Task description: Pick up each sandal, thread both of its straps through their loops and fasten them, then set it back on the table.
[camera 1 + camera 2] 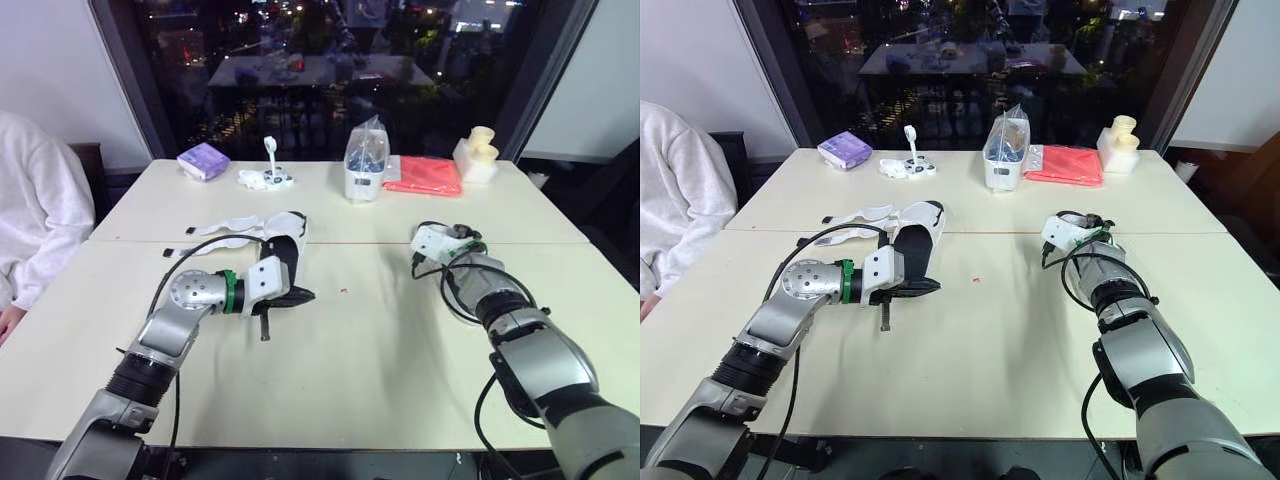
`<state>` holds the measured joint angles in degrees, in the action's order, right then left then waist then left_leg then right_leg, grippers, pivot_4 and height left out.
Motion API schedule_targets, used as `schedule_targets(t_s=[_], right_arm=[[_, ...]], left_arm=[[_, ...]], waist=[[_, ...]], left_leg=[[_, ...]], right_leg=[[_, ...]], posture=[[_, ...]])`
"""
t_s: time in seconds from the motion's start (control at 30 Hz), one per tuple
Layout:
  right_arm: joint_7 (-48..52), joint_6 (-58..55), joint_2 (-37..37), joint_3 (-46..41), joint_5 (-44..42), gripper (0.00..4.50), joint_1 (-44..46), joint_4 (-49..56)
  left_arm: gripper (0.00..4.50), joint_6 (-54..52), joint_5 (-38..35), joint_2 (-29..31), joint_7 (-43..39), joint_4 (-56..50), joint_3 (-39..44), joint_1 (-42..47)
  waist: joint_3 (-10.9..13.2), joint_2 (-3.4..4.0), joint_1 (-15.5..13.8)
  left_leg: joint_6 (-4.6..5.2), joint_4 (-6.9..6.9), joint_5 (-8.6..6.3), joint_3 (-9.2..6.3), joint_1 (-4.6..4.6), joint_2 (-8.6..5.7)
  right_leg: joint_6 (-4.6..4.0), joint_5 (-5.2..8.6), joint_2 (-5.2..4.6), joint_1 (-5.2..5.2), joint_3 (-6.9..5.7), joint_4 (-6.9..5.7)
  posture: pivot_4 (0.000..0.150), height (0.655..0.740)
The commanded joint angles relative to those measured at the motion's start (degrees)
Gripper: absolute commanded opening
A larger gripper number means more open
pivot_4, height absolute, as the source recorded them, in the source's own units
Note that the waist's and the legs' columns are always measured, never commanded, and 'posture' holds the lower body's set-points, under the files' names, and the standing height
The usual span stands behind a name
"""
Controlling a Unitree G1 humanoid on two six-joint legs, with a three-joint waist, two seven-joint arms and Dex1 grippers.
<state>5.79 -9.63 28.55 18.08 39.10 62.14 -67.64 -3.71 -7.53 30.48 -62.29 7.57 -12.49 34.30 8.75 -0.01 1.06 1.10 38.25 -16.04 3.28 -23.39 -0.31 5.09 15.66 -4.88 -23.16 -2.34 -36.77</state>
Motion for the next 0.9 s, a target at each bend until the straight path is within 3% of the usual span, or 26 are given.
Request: schedule_targets(t_s=[0.03, 0.13, 0.27, 0.4, 0.53, 0.67, 0.77, 0.9], right_arm=[[6.43, -0.79, 2.53, 1.22, -0.99, 4.45, -4.14, 6.16], [15.33, -4.75, 6.87, 0.69, -1.87, 4.45, -10.91, 21.43], [29.85, -15.67, 12.83, -5.24, -7.21, 4.45, -25.02, 52.14], [41.24, -26.80, 16.20, -12.07, -13.89, 4.45, -34.78, 74.94], [49.27, -34.54, 17.40, -18.72, -23.33, 4.45, -39.89, 90.37], [52.83, -43.77, 11.64, -25.91, -36.85, 4.45, -40.44, 102.02], [51.36, -46.05, 11.18, -26.18, -40.14, 4.50, -40.60, 104.82], [47.74, -47.83, 11.25, -24.70, -42.14, 4.50, -39.73, 105.18]], left_arm=[[0.00, -0.98, -0.49, 0.15, 1.37, -3.19, 1.48, 0.42], [0.00, 0.23, 1.69, 0.72, 2.85, -3.08, 0.82, 0.15], [0.00, 1.26, 4.63, 0.56, 6.03, -2.63, 0.41, 0.31], [0.00, 2.57, 8.62, 0.02, 10.75, -1.75, 0.26, 1.75], [0.00, 4.73, 15.95, 0.40, 17.00, 1.89, -1.00, 4.91], [0.00, 7.86, 24.35, 1.61, 22.52, 6.83, -3.72, 8.59], [0.85, 9.18, 29.38, 2.31, 25.80, 10.80, -5.38, 11.40], [2.82, 11.16, 35.65, 2.52, 30.89, 17.46, -7.93, 15.57]], waist=[[-0.01, -0.01, -0.07], [-0.01, -0.01, -0.22], [-0.03, -0.04, -0.65], [-0.03, -0.05, -0.64], [0.00, -0.08, -0.33], [0.00, -0.09, -0.44], [0.01, -0.09, -0.62], [0.07, -0.20, -1.31]], left_leg=[[0.00, 0.00, 0.00, -0.01, 0.01, 0.00], [0.00, 0.01, 0.00, -0.06, 0.03, 0.01], [0.12, 0.06, -0.07, -0.29, -0.04, 0.00], [0.37, 0.08, -0.22, -0.29, -0.05, 0.01], [0.37, 0.09, -0.22, -0.28, 0.03, 0.02], [0.31, 0.09, -0.18, -0.31, 0.08, 0.04], [0.31, 0.10, -0.18, -0.32, 0.06, 0.03], [0.31, 0.14, -0.18, -0.30, 0.00, 0.00]], right_leg=[[0.00, 0.00, 0.01, 0.00, 0.00, -0.04], [0.00, 0.00, 0.01, 0.00, 0.01, -0.15], [0.00, 0.00, 0.09, 0.03, 0.04, -0.16], [0.00, 0.00, 0.13, 0.02, 0.07, -0.13], [0.00, 0.00, 0.18, -0.02, 0.11, -0.11], [0.00, 0.00, 0.23, -0.05, 0.14, -0.26], [0.00, 0.00, 0.21, -0.05, 0.13, -0.25], [0.00, 0.00, 0.18, -0.10, 0.13, -0.23]], posture=[[0.150, 0.7400], [0.150, 0.7400], [0.150, 0.7400], [0.150, 0.7400], [0.150, 0.7400], [0.150, 0.7400], [0.150, 0.7400], [0.150, 0.7400]])
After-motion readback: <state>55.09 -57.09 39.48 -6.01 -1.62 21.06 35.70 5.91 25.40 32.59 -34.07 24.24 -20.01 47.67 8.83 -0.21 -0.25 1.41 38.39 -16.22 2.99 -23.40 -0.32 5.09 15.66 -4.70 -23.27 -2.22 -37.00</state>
